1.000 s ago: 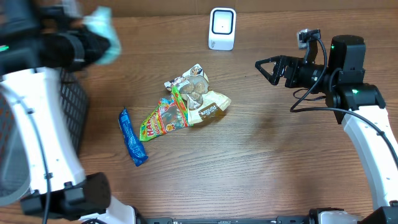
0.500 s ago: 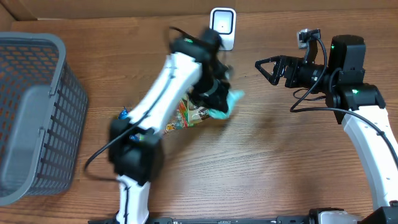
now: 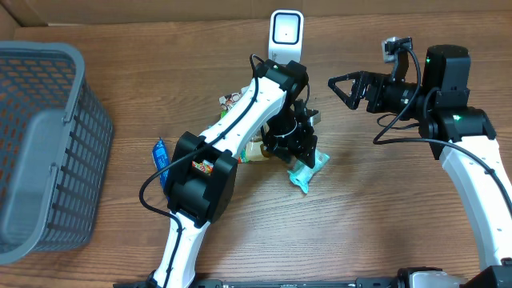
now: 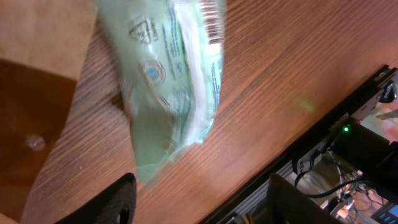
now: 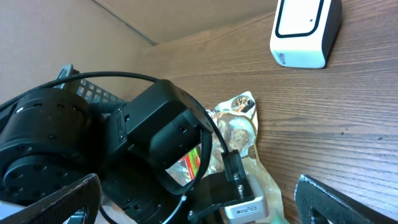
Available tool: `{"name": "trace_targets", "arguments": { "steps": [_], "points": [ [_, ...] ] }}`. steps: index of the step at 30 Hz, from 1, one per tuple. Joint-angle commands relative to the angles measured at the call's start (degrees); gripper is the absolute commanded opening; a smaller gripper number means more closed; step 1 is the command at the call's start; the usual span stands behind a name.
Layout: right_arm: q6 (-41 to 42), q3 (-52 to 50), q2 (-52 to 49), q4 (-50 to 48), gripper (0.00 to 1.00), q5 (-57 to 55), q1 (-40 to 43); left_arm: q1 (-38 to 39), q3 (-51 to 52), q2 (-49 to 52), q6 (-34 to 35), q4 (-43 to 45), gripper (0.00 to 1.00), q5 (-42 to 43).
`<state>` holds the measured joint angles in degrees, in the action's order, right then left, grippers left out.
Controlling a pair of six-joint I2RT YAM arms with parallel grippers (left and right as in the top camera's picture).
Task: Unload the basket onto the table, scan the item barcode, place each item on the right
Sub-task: 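Lift the wipes pack out and drop it right of the mushroom bag, then lower the right gripper onto the green wipes pack and grasp it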
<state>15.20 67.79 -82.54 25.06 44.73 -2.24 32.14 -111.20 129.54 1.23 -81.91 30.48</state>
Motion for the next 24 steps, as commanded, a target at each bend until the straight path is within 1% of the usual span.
{"name": "trace_targets", "arguments": {
  "steps": [1, 3, 6, 10, 13, 15, 19, 21, 24],
  "points": [
    [-0.17, 1.29, 0.70, -0.50, 1.00, 0.39, 0.04, -1.09, -4.37, -0.70, -1.29, -1.73, 0.61, 1.51],
    [-0.22, 1.29, 0.76, -0.48, 1.00, 1.75, 0.09, -2.16, -8.39, -0.76, -1.27, -3.87, 0.61, 1.07],
    [-0.26, 1.29, 0.76, 0.09, 0.95, 4.39, 0.94, -4.13, -16.28, -0.87, -1.27, -7.82, 0.60, -0.55],
    [-0.57, 1.29, 0.76, 3.58, 0.95, 6.10, 3.52, -7.28, -28.94, -1.05, -1.22, -12.48, 0.60, -3.28],
    [-5.79, 1.29, 0.76, 7.91, 0.96, 6.12, 5.66, -9.73, -37.33, -1.07, 0.22, -14.34, 0.60, -6.10],
    [-10.95, 1.29, 0.76, 11.58, 0.99, 5.25, 6.54, -11.04, -41.07, -1.05, 1.81, -14.49, 0.60, -8.31],
    [-19.06, 1.09, 0.50, 17.88, 1.00, -3.23, 5.90, -12.52, -42.82, -1.03, 5.64, -13.60, 0.60, -11.91],
    [-21.03, 0.61, -0.04, 18.84, 1.00, -6.05, 4.57, -12.52, -42.34, -0.68, 6.47, -13.31, 0.61, -13.77],
    [-22.75, 0.07, -1.99, 19.02, 1.00, -6.75, 1.40, -12.17, -40.94, -0.42, 8.33, -12.72, 0.60, -17.44]
  ]
}}
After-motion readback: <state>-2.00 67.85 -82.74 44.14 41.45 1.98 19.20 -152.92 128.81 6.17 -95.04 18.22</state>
